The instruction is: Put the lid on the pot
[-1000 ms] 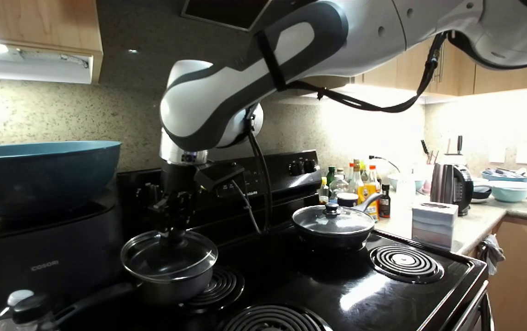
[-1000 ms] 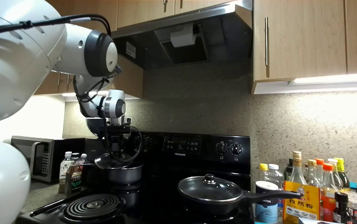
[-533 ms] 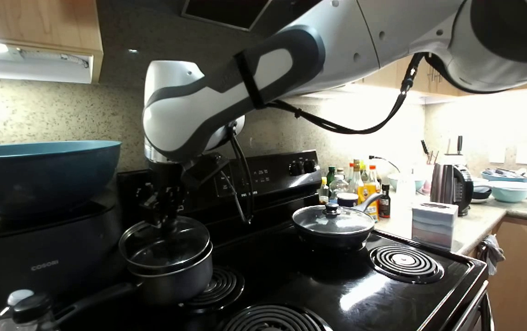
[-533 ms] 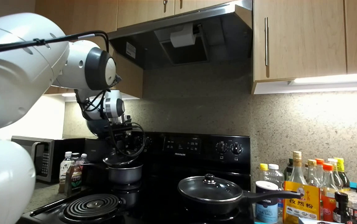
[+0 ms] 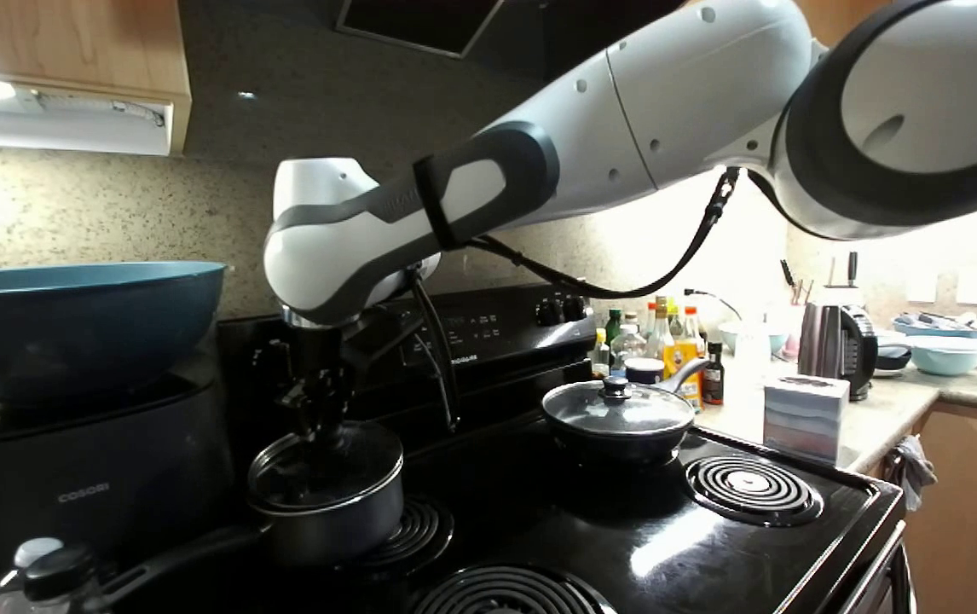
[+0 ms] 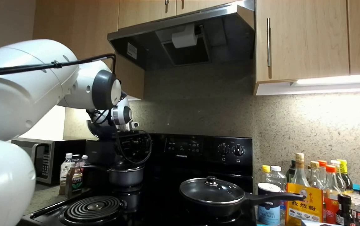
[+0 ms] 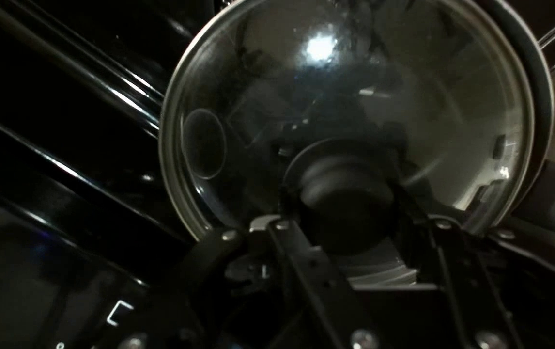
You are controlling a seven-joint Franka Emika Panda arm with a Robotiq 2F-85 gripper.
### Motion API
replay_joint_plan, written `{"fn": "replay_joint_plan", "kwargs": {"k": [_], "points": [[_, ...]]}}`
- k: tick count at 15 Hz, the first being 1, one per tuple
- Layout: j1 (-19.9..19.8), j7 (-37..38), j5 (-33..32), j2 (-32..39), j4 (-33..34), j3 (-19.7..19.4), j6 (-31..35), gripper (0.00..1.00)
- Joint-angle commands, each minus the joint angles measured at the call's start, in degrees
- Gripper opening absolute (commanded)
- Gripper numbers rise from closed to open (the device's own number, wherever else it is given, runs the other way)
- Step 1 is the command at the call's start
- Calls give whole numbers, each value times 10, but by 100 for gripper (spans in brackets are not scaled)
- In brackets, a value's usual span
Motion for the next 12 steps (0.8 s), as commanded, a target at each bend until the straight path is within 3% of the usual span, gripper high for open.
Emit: {"fn": "replay_joint_plan", "kwargs": {"k": [1,8,9,10,12], "points": [[-7,2,22,31,47,5,-51,23],[-7,36,20,21,50,-14,-116,23],[-6,47,17,18,44,-20,-122,73],[-9,45,22,17,42,-20,-126,73],[-20,47,37,20,39,-16,-131,85]]}}
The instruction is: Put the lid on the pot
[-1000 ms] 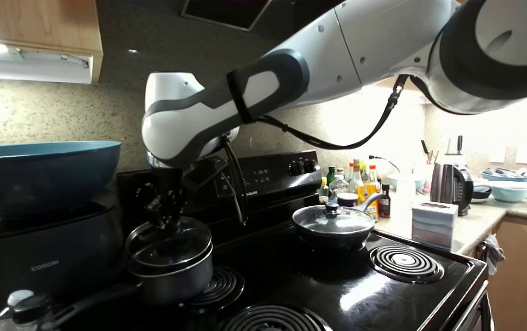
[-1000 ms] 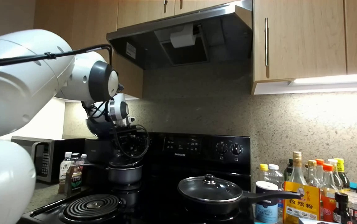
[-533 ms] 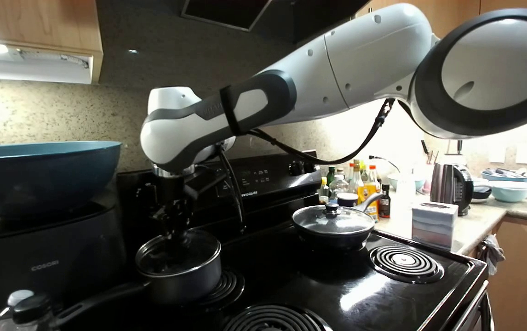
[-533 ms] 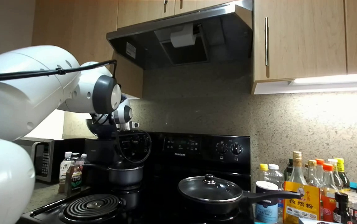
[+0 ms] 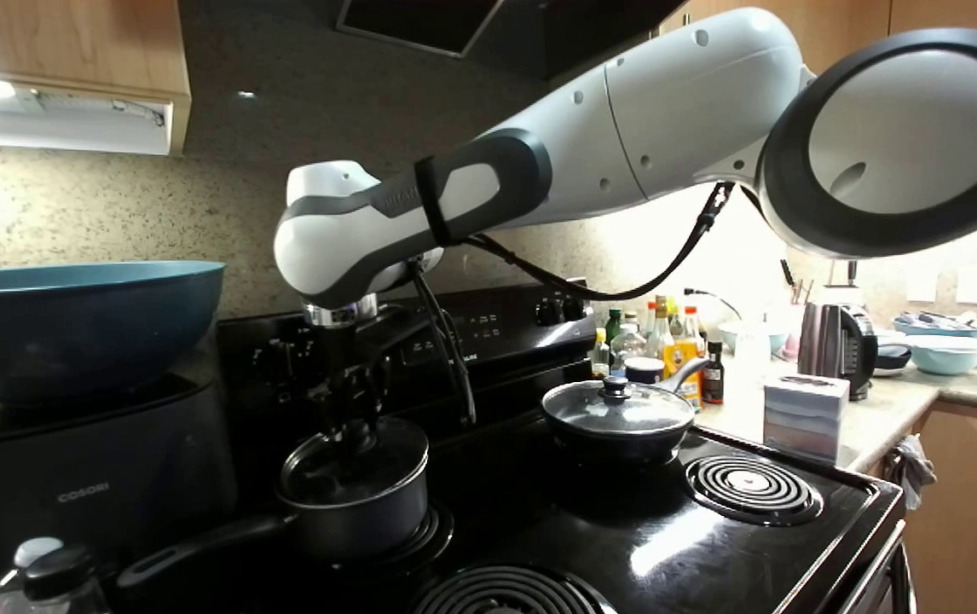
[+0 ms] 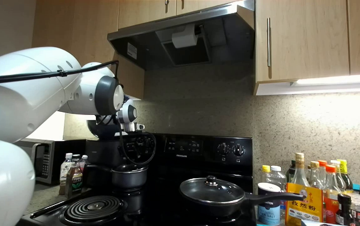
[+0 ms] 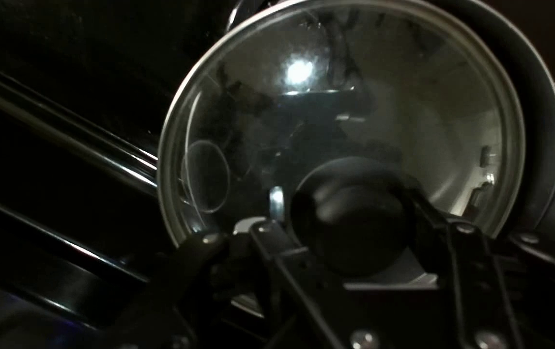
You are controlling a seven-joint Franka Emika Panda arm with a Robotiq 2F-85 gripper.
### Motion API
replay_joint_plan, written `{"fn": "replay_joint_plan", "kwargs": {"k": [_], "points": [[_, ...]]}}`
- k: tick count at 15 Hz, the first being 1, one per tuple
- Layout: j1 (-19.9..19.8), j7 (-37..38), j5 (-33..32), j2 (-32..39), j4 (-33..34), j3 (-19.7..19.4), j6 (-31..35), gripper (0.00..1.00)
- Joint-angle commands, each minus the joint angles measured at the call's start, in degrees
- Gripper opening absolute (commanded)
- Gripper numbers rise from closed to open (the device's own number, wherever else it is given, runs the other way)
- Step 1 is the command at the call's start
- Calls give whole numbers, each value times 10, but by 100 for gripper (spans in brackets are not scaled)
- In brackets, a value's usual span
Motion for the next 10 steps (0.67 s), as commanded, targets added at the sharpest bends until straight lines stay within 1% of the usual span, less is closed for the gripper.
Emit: {"fn": "replay_joint_plan", "kwargs": {"k": [1,2,3,6,7,8,9,10], "points": [[-22,10,29,-5,-21,7,-18,92],[-27,11,39,-4,-21,8,-22,97],[-31,14,49,-2,-20,7,-25,100],[-39,8,73,4,-18,9,-24,100],[-40,5,78,5,-18,11,-22,80],[-40,3,83,4,-18,12,-22,75],[-40,-3,86,3,-19,15,-20,72],[-40,-6,87,2,-19,17,-17,66]]}}
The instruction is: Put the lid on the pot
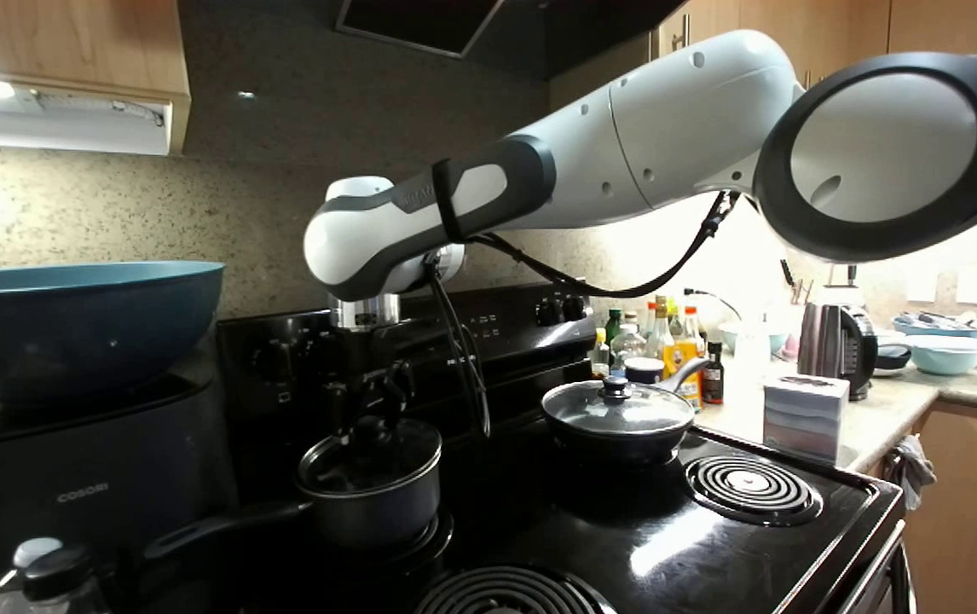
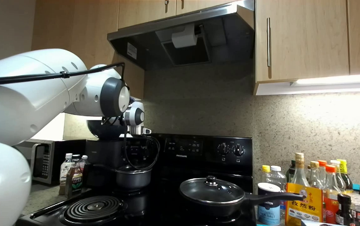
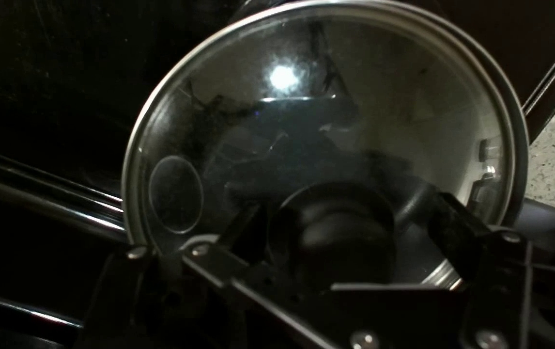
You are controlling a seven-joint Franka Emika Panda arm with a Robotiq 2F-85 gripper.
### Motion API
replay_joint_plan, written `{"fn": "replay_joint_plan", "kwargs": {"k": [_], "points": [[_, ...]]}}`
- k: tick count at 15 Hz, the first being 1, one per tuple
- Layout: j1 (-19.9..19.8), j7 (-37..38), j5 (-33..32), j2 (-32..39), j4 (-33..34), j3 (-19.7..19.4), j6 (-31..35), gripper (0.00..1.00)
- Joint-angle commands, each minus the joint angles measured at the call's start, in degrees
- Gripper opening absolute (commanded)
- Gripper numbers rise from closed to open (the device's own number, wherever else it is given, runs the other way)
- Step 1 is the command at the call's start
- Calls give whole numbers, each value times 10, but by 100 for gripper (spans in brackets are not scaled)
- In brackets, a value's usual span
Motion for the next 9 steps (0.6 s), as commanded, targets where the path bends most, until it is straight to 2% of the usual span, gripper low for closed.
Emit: {"fn": "replay_joint_plan", "kwargs": {"k": [1,6,9], "points": [[-5,-9,14,-6,-17,13,-1,60],[0,-13,1,-16,-22,9,13,31],[-1,-15,6,-20,-27,13,13,25]]}}
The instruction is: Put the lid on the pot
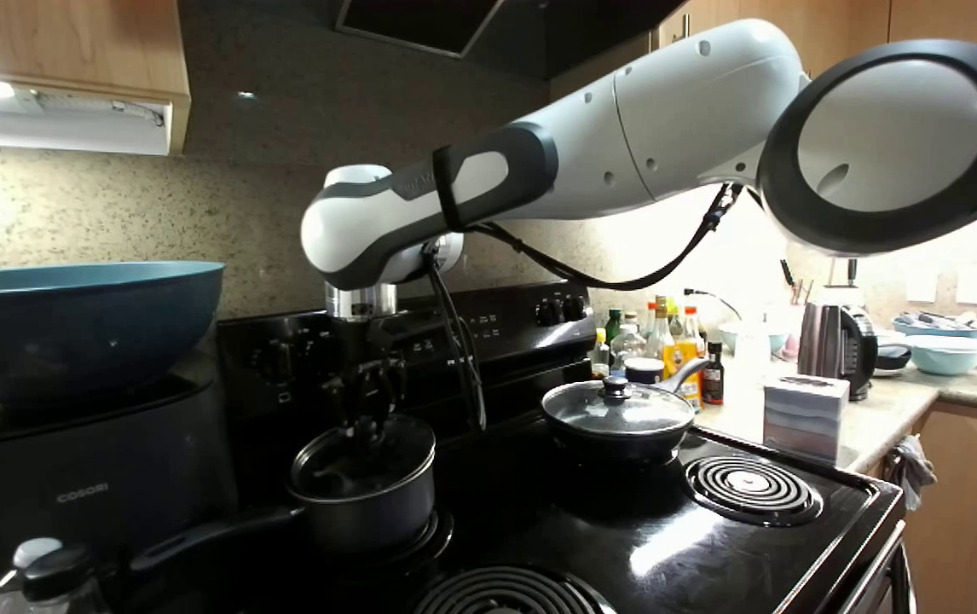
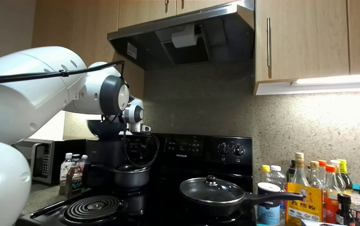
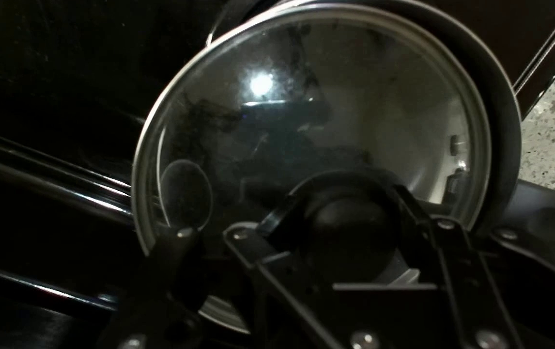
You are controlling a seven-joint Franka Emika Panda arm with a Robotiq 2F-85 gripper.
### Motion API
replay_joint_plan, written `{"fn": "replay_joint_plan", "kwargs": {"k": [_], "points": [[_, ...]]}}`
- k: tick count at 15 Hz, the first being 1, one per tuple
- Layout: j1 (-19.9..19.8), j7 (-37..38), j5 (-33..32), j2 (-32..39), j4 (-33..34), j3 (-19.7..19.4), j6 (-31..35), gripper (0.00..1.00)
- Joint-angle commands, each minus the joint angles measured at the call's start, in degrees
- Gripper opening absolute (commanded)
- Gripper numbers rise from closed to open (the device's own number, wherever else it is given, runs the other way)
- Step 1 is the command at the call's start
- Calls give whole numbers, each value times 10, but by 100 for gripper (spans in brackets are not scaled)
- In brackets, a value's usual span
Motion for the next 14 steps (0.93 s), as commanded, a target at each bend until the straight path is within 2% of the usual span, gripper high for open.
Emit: {"fn": "replay_joint_plan", "kwargs": {"k": [1,7,14], "points": [[-4,-15,10,-10,-28,12,8,24],[-48,-78,90,3,-20,69,-18,24],[-62,-39,111,2,-29,59,-18,24]]}}
